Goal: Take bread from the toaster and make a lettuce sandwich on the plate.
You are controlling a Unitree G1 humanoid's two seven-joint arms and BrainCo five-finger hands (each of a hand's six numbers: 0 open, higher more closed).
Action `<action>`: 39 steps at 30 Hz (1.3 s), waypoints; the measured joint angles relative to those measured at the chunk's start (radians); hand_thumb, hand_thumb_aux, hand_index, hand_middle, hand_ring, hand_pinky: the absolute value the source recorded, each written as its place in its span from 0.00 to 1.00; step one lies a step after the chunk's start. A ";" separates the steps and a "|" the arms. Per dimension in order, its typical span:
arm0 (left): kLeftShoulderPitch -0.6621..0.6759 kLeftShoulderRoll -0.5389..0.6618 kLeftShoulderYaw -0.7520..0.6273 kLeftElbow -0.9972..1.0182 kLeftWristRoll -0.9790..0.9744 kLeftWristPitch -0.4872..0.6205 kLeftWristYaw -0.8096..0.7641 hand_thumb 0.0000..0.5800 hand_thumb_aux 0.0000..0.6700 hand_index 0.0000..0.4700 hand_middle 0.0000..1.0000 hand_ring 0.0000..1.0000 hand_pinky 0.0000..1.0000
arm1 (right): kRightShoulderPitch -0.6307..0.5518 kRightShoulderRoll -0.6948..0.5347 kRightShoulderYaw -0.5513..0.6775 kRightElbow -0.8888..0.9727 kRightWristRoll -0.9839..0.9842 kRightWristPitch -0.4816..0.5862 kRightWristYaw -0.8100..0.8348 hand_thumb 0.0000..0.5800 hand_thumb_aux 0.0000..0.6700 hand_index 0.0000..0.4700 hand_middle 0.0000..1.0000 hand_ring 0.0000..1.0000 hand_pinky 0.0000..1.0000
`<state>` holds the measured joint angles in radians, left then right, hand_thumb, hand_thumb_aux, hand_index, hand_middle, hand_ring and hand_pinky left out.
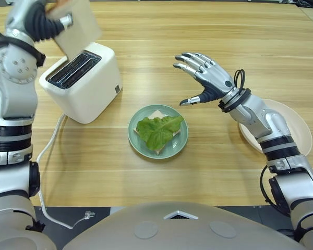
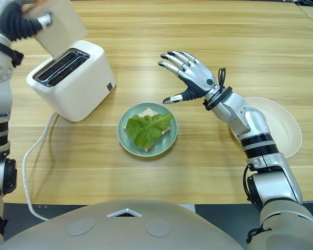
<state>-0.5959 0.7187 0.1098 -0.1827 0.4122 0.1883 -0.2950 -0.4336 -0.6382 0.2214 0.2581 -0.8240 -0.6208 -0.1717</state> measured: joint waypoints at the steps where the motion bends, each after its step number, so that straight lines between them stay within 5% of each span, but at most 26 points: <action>1: 0.000 -0.023 0.014 -0.028 -0.060 0.010 -0.028 1.00 1.00 1.00 0.00 0.00 0.00 | 0.000 -0.006 -0.004 0.006 0.000 0.002 -0.004 0.00 0.00 0.00 0.00 0.00 0.00; 8: 0.023 -0.189 -0.064 -0.020 -0.324 0.137 -0.175 1.00 1.00 1.00 0.00 0.00 0.00 | -0.031 -0.016 -0.034 0.070 0.008 0.034 -0.029 0.00 0.00 0.00 0.00 0.00 0.00; 23: 0.241 -0.414 -0.307 0.017 -0.448 0.336 -0.249 1.00 1.00 1.00 0.00 0.00 0.00 | -0.080 -0.020 -0.028 0.163 0.021 0.067 -0.044 0.00 0.00 0.00 0.00 0.00 0.00; 39: 0.406 -0.405 -0.393 -0.096 -0.392 0.402 -0.139 1.00 1.00 1.00 0.00 0.00 0.00 | -0.087 -0.024 0.015 0.166 0.015 0.064 -0.043 0.00 0.00 0.00 0.00 0.00 0.00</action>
<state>-0.1900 0.3137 -0.2835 -0.2789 0.0203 0.5898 -0.4339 -0.5202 -0.6622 0.2360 0.4238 -0.8091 -0.5567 -0.2152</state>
